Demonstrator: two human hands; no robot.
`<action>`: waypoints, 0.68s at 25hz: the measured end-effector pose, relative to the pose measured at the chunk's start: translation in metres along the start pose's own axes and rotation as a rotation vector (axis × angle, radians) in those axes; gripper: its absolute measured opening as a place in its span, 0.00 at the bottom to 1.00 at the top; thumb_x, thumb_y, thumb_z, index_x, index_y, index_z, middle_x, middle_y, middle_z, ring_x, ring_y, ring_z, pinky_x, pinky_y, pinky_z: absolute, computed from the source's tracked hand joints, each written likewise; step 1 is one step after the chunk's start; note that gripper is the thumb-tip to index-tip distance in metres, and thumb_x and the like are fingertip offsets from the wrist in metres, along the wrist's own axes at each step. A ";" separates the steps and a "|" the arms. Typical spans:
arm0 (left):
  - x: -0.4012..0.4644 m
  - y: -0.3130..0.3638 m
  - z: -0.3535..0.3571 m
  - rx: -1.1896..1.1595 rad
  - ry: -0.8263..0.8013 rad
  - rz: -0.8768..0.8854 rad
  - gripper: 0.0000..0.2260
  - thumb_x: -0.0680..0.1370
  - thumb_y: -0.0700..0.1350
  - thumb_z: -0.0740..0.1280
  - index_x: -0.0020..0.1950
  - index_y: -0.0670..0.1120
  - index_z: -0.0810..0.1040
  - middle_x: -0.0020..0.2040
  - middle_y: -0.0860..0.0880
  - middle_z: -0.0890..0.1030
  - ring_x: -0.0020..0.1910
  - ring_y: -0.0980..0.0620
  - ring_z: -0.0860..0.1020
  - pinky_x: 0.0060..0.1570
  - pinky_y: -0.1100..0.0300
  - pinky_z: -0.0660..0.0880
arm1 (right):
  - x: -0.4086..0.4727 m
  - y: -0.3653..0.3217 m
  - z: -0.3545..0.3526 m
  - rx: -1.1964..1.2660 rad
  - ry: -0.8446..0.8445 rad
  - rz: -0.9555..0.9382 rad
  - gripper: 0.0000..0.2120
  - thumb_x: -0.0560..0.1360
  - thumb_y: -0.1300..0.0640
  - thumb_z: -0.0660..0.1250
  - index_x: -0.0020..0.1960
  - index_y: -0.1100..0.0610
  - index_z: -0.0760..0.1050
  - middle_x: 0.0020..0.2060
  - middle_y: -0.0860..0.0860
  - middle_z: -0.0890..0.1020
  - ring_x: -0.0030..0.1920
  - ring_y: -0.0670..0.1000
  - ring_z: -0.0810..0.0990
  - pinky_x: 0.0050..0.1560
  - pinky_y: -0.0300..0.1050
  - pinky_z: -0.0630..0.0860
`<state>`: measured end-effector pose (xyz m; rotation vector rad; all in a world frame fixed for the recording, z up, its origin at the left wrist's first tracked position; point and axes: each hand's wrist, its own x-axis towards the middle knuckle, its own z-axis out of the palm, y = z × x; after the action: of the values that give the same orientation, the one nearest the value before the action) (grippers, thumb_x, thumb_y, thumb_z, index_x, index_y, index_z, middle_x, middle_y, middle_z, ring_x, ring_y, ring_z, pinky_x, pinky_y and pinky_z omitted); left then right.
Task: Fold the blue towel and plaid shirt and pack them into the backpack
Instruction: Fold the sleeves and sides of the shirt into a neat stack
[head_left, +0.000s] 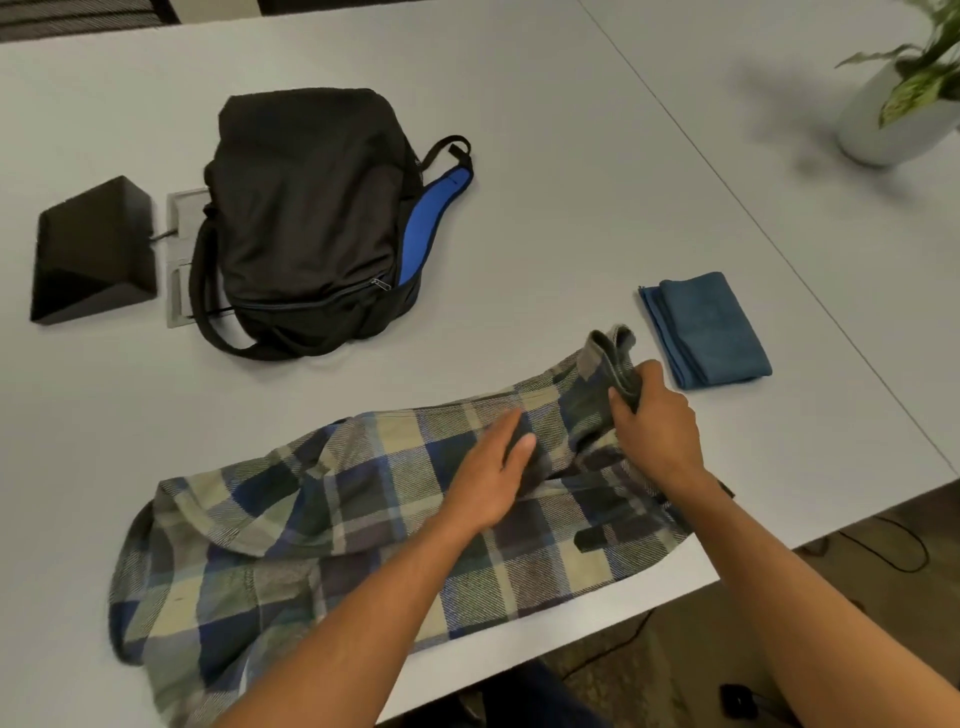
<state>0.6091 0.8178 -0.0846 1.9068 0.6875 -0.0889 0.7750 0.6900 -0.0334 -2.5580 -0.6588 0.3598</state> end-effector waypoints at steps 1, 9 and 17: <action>-0.003 0.015 -0.002 -0.159 0.000 -0.059 0.29 0.80 0.64 0.50 0.79 0.56 0.53 0.79 0.55 0.56 0.78 0.54 0.55 0.76 0.54 0.54 | -0.007 -0.017 -0.001 -0.034 -0.003 -0.034 0.08 0.82 0.49 0.59 0.54 0.52 0.64 0.39 0.50 0.77 0.34 0.49 0.75 0.31 0.44 0.69; -0.049 0.060 -0.038 -0.975 0.021 -0.317 0.19 0.81 0.64 0.55 0.66 0.59 0.73 0.57 0.52 0.83 0.54 0.51 0.82 0.52 0.42 0.80 | -0.078 -0.113 0.034 -0.219 -0.046 -0.297 0.12 0.83 0.49 0.54 0.64 0.52 0.62 0.51 0.54 0.72 0.37 0.57 0.72 0.38 0.49 0.66; -0.088 0.007 -0.068 -1.132 0.132 -0.433 0.13 0.82 0.52 0.61 0.66 0.52 0.75 0.57 0.47 0.83 0.55 0.48 0.82 0.45 0.53 0.80 | -0.127 -0.144 0.068 0.024 -0.355 -0.308 0.17 0.77 0.52 0.63 0.64 0.55 0.69 0.51 0.53 0.77 0.46 0.53 0.78 0.37 0.42 0.70</action>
<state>0.5225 0.8380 -0.0168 0.6732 0.9558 0.1366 0.5872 0.7622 -0.0025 -2.3378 -1.1506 0.7163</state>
